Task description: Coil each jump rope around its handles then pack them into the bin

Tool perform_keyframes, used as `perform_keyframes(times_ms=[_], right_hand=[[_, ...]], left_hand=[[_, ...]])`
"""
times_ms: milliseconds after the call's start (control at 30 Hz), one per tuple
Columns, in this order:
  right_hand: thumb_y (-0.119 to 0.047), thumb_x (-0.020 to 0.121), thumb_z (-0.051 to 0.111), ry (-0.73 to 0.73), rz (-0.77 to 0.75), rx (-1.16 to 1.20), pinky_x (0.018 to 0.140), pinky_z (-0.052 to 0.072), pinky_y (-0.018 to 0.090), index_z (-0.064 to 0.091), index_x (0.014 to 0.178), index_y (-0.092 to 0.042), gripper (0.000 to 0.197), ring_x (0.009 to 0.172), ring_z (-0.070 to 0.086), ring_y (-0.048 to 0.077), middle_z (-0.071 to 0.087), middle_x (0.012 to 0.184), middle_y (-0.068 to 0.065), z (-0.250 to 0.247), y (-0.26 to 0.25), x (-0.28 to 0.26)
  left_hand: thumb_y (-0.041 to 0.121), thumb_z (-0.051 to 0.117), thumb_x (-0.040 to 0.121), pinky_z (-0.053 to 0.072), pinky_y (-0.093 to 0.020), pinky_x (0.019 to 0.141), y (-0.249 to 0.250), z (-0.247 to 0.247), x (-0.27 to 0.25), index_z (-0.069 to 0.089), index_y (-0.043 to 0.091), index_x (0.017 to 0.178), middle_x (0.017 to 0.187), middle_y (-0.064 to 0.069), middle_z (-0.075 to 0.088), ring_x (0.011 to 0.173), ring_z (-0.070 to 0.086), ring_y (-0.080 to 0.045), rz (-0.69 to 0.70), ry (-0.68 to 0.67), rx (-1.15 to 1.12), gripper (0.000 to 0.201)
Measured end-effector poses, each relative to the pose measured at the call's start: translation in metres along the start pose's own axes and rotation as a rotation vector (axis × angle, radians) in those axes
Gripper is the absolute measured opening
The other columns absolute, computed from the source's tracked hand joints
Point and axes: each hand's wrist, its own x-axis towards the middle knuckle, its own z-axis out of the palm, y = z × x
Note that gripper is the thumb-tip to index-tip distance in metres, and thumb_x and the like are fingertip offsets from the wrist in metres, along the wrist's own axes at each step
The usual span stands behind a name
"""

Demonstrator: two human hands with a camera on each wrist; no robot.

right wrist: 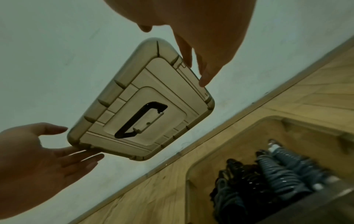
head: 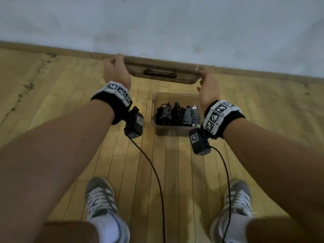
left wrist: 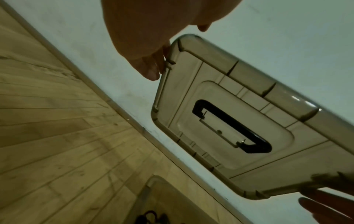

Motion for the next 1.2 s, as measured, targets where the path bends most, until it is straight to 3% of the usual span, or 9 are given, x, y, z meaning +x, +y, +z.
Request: perform_keyframes(times_ms=[133, 267, 367, 467, 567, 633, 867, 1100, 1200], right_hand=[[-0.028, 0.104, 0.045, 0.101, 0.041, 0.049, 0.099, 0.037, 0.02, 0.039, 0.153, -0.013, 0.051, 0.124, 0.051, 0.014, 0.052, 0.147, 0.0, -0.041, 0.02, 0.001], [-0.025, 0.099, 0.058, 0.202, -0.032, -0.033, 0.111, 0.045, 0.039, 0.044, 0.149, -0.018, 0.053, 0.124, 0.051, 0.008, 0.054, 0.144, -0.005, -0.064, 0.043, 0.009], [-0.024, 0.098, 0.061, 0.212, -0.078, -0.127, 0.087, 0.059, 0.032, 0.045, 0.149, -0.024, 0.054, 0.104, 0.062, 0.005, 0.057, 0.137, -0.002, -0.075, 0.061, 0.018], [-0.023, 0.099, 0.059, 0.094, -0.071, -0.225, 0.065, 0.055, 0.015, 0.031, 0.157, -0.028, 0.065, 0.088, 0.061, 0.001, 0.056, 0.128, -0.003, -0.077, 0.081, 0.028], [-0.019, 0.098, 0.058, 0.009, 0.037, -0.326, 0.076, 0.061, 0.034, 0.016, 0.161, -0.025, 0.076, 0.086, 0.063, 0.013, 0.059, 0.131, 0.005, -0.071, 0.101, 0.039], [-0.019, 0.099, 0.061, -0.021, 0.114, -0.363, 0.082, 0.058, 0.034, 0.012, 0.162, -0.026, 0.08, 0.097, 0.066, 0.017, 0.055, 0.143, 0.006, -0.067, 0.113, 0.045], [-0.024, 0.098, 0.056, -0.104, 0.12, -0.651, 0.086, 0.055, 0.035, 0.052, 0.135, -0.017, 0.038, 0.106, 0.064, 0.033, 0.066, 0.119, 0.012, -0.038, 0.154, 0.065], [-0.027, 0.1, 0.055, -0.109, 0.168, -0.768, 0.084, 0.056, 0.038, 0.05, 0.134, -0.014, 0.037, 0.101, 0.066, 0.03, 0.067, 0.116, 0.009, -0.027, 0.173, 0.072], [-0.029, 0.101, 0.052, -0.104, 0.191, -0.792, 0.082, 0.058, 0.04, 0.042, 0.144, -0.011, 0.047, 0.1, 0.067, 0.03, 0.067, 0.115, 0.011, -0.022, 0.18, 0.07]], left_hand=[[0.023, 0.057, 0.099, 0.044, -0.015, 0.072, 0.003, 0.031, -0.026, 0.063, 0.018, 0.116, 0.099, 0.012, 0.061, 0.087, 0.058, -0.007, 0.101, -0.036, 0.053, 0.019], [0.036, 0.055, 0.103, 0.031, -0.005, 0.051, -0.006, 0.049, -0.039, 0.067, 0.019, 0.12, 0.093, 0.015, 0.062, 0.075, 0.056, -0.001, 0.194, -0.114, 0.206, 0.027], [0.049, 0.054, 0.101, 0.034, -0.01, 0.051, -0.016, 0.057, -0.046, 0.069, 0.023, 0.123, 0.084, 0.012, 0.059, 0.066, 0.052, 0.0, 0.183, -0.141, 0.258, 0.037], [0.051, 0.061, 0.098, 0.04, -0.019, 0.08, -0.03, 0.065, -0.046, 0.051, 0.02, 0.148, 0.103, 0.008, 0.065, 0.089, 0.057, -0.008, 0.101, -0.118, 0.321, 0.06], [0.038, 0.07, 0.096, 0.047, -0.025, 0.089, -0.047, 0.074, -0.039, 0.047, 0.013, 0.151, 0.127, -0.001, 0.069, 0.112, 0.065, -0.018, 0.035, -0.1, 0.381, 0.065], [0.025, 0.069, 0.096, 0.05, -0.02, 0.077, -0.063, 0.079, -0.032, 0.059, 0.014, 0.141, 0.127, -0.004, 0.07, 0.108, 0.068, -0.02, 0.06, -0.142, 0.491, 0.047], [0.007, 0.057, 0.093, 0.05, -0.029, 0.068, -0.126, 0.086, -0.017, 0.076, 0.014, 0.107, 0.097, -0.005, 0.075, 0.079, 0.065, -0.024, 0.016, -0.305, 0.76, 0.025], [0.024, 0.05, 0.104, 0.051, -0.035, 0.079, -0.155, 0.088, -0.015, 0.067, 0.012, 0.123, 0.11, -0.01, 0.072, 0.098, 0.067, -0.03, 0.101, -0.442, 0.983, 0.028], [0.028, 0.049, 0.106, 0.042, -0.031, 0.074, -0.164, 0.09, -0.014, 0.067, 0.015, 0.117, 0.097, -0.005, 0.069, 0.086, 0.061, -0.024, 0.169, -0.398, 1.021, 0.025]])
